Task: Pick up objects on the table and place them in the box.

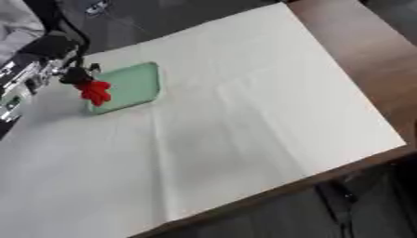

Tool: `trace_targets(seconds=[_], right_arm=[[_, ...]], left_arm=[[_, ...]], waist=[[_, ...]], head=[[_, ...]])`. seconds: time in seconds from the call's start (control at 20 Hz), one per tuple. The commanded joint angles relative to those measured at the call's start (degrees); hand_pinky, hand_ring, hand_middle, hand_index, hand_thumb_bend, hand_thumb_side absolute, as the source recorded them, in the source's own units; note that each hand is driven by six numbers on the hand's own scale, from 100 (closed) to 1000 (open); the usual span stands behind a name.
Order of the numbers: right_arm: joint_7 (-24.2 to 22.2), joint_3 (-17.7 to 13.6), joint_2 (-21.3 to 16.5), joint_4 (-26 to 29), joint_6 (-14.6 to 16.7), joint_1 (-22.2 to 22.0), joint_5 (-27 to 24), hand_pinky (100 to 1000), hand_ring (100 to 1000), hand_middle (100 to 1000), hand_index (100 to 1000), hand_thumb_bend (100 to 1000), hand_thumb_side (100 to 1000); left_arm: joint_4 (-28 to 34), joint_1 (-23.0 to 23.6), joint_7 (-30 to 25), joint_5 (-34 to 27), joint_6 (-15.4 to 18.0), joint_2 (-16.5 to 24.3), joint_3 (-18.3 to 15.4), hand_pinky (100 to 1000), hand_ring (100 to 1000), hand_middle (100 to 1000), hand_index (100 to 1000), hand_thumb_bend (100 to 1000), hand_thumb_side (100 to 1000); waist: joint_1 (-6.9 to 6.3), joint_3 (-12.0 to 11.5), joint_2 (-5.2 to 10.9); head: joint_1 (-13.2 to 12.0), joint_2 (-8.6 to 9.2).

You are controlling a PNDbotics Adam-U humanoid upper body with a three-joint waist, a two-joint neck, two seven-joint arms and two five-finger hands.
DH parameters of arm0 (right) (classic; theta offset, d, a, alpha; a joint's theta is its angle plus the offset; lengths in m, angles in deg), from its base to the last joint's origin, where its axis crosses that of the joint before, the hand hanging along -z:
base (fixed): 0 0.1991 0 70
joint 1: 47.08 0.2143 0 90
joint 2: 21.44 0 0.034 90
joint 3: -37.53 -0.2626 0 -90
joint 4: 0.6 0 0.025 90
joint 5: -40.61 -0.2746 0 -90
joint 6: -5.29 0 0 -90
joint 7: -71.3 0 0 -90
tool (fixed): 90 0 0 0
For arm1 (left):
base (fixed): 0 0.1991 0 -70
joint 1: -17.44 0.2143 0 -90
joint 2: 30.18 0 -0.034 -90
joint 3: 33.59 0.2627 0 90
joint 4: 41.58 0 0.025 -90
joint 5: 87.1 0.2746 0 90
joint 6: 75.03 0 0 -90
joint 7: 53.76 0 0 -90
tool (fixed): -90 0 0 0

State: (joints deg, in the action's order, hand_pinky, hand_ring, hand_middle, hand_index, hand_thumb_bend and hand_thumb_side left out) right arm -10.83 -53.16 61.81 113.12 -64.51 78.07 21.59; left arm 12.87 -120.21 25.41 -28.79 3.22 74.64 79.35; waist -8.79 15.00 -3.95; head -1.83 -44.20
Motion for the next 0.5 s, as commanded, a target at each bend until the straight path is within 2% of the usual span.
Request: trace_targets(seconds=[0.05,0.15,0.2,0.25,0.3,0.35,0.4,0.5], right_arm=[[-0.3,-0.1,0.1,0.9,0.0,1.4,-0.4,180,1000,287,657,100,558],[-0.4,-0.1,0.2,0.9,0.0,1.7,-0.5,180,1000,287,657,100,558],[-0.4,0.0,0.3,0.9,0.0,1.8,-0.6,180,1000,288,657,100,562],[-0.4,0.0,0.4,0.9,0.0,1.9,-0.6,180,1000,288,657,100,557],[-0.4,-0.1,0.4,0.9,0.0,2.0,-0.6,180,1000,288,657,100,557],[-0.4,-0.1,0.4,0.9,0.0,2.0,-0.7,180,1000,288,657,100,557],[-0.4,-0.1,0.4,0.9,0.0,2.0,-0.7,180,1000,288,657,100,557],[-0.5,0.0,0.3,0.9,0.0,2.1,-0.7,180,1000,289,657,100,557]], left_arm=[[-4.4,-1.9,5.1,3.9,1.7,-0.9,-3.2,100,100,193,405,100,679],[-7.1,-2.6,6.8,6.3,1.7,-2.0,-4.5,100,100,232,429,100,692],[-8.2,-2.8,7.3,7.6,1.7,-2.5,-5.2,100,100,296,501,100,716],[-9.2,-3.1,7.7,8.8,1.8,-2.9,-5.6,100,113,406,585,100,737],[-10.2,-3.1,7.0,10.0,2.3,-3.2,-5.7,207,301,533,684,203,730],[-11.2,-3.2,5.4,10.7,3.1,-3.5,-5.9,533,615,757,808,369,796],[-12.1,-3.4,3.0,10.8,3.7,-3.8,-6.2,693,762,848,851,411,887],[-12.4,-3.9,0.1,10.6,4.4,-4.0,-6.6,854,877,937,902,469,993]], waist=[[0.50,0.1,0.43],[0.40,0.4,0.26],[0.34,0.5,0.19],[0.30,0.6,0.13],[0.24,0.6,0.10],[0.20,0.6,0.08],[0.16,0.6,0.09],[0.13,0.5,0.11]], head=[[-1.1,0.08],[-1.3,0.08],[-1.5,0.08],[-1.5,0.08],[-1.6,0.08],[-1.5,0.08],[-1.5,0.08],[-1.4,0.08]])
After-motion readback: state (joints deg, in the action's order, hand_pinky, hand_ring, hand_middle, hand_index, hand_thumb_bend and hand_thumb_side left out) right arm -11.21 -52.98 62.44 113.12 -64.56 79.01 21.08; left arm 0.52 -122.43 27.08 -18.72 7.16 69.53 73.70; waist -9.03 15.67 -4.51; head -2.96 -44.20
